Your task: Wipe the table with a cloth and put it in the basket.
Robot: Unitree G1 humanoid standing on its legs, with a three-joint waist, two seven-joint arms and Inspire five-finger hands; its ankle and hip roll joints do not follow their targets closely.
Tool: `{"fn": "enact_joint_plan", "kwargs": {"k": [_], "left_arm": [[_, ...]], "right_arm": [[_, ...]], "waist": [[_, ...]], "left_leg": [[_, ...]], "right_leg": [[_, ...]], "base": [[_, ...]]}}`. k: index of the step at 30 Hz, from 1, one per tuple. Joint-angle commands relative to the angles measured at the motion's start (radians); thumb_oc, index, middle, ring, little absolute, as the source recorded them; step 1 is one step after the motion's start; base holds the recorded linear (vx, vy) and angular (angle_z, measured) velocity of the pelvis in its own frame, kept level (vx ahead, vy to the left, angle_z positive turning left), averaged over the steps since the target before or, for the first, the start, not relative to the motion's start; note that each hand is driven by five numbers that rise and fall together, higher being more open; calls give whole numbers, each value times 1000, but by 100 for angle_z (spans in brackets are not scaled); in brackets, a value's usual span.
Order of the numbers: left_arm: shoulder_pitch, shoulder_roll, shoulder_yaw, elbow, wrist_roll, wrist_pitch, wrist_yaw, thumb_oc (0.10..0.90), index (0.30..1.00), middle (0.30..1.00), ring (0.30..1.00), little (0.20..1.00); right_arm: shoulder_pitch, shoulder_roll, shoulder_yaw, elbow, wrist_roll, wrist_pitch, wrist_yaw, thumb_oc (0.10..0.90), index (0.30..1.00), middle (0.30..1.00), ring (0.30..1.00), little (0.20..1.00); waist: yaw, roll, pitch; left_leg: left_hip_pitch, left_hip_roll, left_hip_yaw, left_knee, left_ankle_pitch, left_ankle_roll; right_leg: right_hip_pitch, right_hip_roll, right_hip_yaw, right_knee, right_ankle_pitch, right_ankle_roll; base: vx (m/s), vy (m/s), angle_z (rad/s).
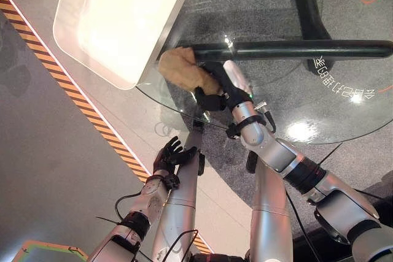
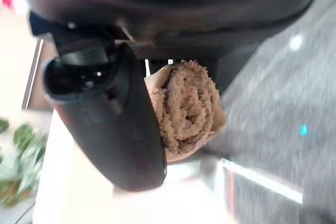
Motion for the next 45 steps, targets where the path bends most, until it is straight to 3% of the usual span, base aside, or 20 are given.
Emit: {"fn": "enact_joint_plan", "kwargs": {"k": [1, 9, 20, 23, 28, 34, 39, 45], "left_arm": [[103, -14, -32, 32, 8, -20, -20, 800, 900, 900, 900, 900], [131, 5, -23, 21, 12, -33, -17, 800, 900, 900, 900, 900], [160, 50, -10, -21, -15, -40, -30, 800, 900, 900, 900, 900], [157, 50, -14, -19, -19, -50, -29, 800, 900, 900, 900, 900], [153, 51, -15, -23, -26, -52, -23, 800, 900, 900, 900, 900], [157, 57, -16, -36, -34, -52, -17, 800, 900, 900, 900, 900], [158, 56, -15, -45, -35, -48, -14, 800, 900, 900, 900, 900], [154, 50, -9, -49, -32, -36, -12, 800, 900, 900, 900, 900]], "right_arm": [[23, -56, -98, -23, -44, 18, -139, 100, 300, 300, 300, 200], [20, -157, -218, 47, -36, 50, -235, 100, 300, 300, 300, 200], [89, -267, -363, 135, 149, -6, -415, 100, 300, 300, 300, 200], [110, -279, -402, 178, 227, -57, -474, 100, 300, 300, 300, 200], [129, -287, -437, 203, 249, -71, -534, 100, 300, 300, 300, 200], [140, -266, -493, 224, 322, -175, -642, 100, 300, 300, 300, 200], [155, -245, -513, 205, 310, -221, -654, 100, 300, 300, 300, 200], [141, -234, -487, 135, 240, -197, -556, 100, 300, 300, 300, 200]], "waist": [[-4, 13, -12], [-13, 5, -12], [-28, 4, -12], [-33, 0, -12], [-38, -2, -12], [-37, 0, -12], [-37, 2, -12], [-37, 2, -12]], "left_leg": [[-34, -25, 118, 132, -126, 73], [-32, -20, 119, 140, -141, 75], [-30, -19, 123, 140, -156, 74], [-32, -17, 126, 139, -160, 74], [-28, -17, 129, 133, -161, 76], [-23, -20, 125, 116, -158, 75], [-18, -21, 123, 106, -154, 76], [-13, -21, 123, 100, -149, 75]], "right_leg": [[3, 32, -87, -181, 174, 20], [5, 39, -81, -185, 180, 24], [9, 45, -72, -203, 181, 30], [9, 45, -70, -209, 183, 31], [14, 48, -69, -219, 185, 33], [23, 51, -68, -240, 189, 34], [27, 52, -68, -247, 191, 34], [31, 50, -67, -251, 191, 35]], "base": [[2, -49, -5], [-2, -29, -3], [-3, 0, -2], [-7, -12, -6], [-3, 1, -3], [-1, 1, -2], [0, 0, 0], [0, 0, 0]]}}
